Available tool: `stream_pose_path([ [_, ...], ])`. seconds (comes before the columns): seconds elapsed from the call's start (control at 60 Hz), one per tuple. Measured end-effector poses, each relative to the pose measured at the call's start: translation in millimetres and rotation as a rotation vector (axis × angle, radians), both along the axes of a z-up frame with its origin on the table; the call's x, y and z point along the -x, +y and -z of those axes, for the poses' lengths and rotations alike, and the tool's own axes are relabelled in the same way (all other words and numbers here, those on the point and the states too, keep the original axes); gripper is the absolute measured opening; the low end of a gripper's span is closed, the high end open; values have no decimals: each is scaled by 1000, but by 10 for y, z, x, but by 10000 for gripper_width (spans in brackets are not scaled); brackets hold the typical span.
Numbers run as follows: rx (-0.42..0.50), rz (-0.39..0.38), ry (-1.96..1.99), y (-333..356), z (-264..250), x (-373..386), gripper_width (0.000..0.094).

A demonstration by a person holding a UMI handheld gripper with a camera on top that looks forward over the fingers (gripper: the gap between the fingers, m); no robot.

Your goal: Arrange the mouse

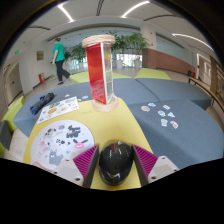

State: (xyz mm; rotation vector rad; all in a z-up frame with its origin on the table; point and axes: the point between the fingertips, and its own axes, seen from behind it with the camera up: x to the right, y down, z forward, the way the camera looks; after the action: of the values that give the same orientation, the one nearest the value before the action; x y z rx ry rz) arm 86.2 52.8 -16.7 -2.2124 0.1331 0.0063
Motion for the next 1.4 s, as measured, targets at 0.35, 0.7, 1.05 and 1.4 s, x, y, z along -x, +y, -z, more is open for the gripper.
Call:
stream_pose_path([
  [0.35, -118, 39, -39, 92, -834, -4, 442],
  [0.7, -53, -193, -3, 384, -440, 1606, 438],
  [1.05, 78, -225, -94, 214, -110, 1534, 834],
  [1.4, -16, -322, -44, -1507, -914, 1859, 838],
])
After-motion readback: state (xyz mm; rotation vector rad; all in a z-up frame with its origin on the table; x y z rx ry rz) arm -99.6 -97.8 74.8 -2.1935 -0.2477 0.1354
